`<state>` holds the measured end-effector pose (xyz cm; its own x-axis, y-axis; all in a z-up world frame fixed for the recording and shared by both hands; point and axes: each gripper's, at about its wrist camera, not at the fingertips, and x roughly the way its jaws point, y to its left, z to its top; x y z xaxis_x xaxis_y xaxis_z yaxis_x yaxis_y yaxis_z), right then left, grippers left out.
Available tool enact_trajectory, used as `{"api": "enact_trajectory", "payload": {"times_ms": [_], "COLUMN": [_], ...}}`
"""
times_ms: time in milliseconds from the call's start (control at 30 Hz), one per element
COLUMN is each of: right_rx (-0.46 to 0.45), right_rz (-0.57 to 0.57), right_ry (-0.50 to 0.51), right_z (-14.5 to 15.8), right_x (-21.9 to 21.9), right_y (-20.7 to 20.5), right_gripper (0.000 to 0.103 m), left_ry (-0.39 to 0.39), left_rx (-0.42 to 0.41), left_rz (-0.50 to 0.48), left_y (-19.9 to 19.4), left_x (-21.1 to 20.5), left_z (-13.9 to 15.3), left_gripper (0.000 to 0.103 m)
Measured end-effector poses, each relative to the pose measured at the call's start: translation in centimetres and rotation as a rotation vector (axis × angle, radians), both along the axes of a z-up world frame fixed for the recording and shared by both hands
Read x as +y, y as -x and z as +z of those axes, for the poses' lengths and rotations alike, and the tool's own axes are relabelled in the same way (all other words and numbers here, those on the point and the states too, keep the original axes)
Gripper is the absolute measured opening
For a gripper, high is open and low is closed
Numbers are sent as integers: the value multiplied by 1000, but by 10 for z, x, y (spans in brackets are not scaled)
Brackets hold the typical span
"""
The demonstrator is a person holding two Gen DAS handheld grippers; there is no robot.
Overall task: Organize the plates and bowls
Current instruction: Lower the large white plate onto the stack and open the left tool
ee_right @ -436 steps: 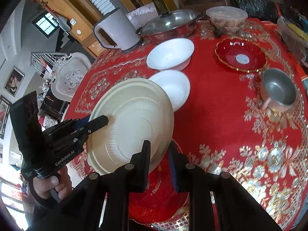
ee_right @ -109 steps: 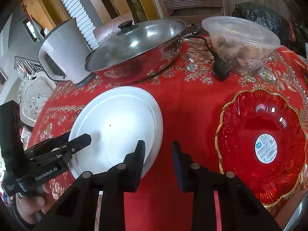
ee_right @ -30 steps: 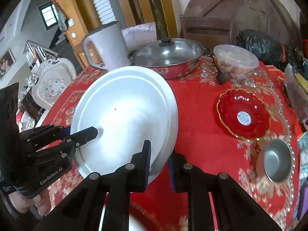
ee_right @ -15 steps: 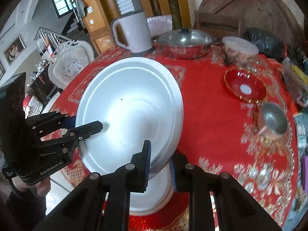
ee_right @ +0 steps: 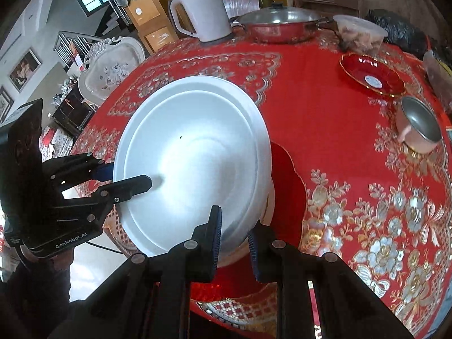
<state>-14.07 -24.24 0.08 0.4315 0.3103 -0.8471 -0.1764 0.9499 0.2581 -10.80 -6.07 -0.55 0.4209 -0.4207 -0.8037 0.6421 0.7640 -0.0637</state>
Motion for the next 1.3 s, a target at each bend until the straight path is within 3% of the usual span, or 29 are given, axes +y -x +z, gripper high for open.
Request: {"api": "enact_trajectory", "payload": {"times_ms": [400, 500, 600, 1000, 1100, 1167, 1233, 1300], "right_rx": [44, 44, 39, -30, -53, -70, -86, -97], "right_rz": [-7, -12, -18, -66, -87, -102, -125, -143], "right_ry": [-19, -18, -21, -50, -77, -92, -107, -116], "right_z": [-17, -16, -15, 2, 8, 10, 13, 15], "right_x": [-4, -8, -12, -35, -47, -55, -65, -73], "right_y": [-1, -2, -2, -6, -10, -11, -13, -15], "right_gripper": [21, 31, 37, 39, 42, 49, 57, 57], "left_ry": [-51, -65, -72, -83, -84, -84, -84, -87], "left_rx": [39, 33, 22, 12, 4, -3, -10, -12], "left_rz": [7, 18, 25, 63, 80, 92, 107, 128], "left_y": [-2, -4, -4, -19, -27, -35, -45, -61], "left_x": [-6, -7, -6, 1, 5, 7, 7, 6], "left_z": [-19, -21, -22, -19, -15, -11, -8, -4], "left_gripper": [24, 29, 43, 43, 43, 43, 53, 56]}}
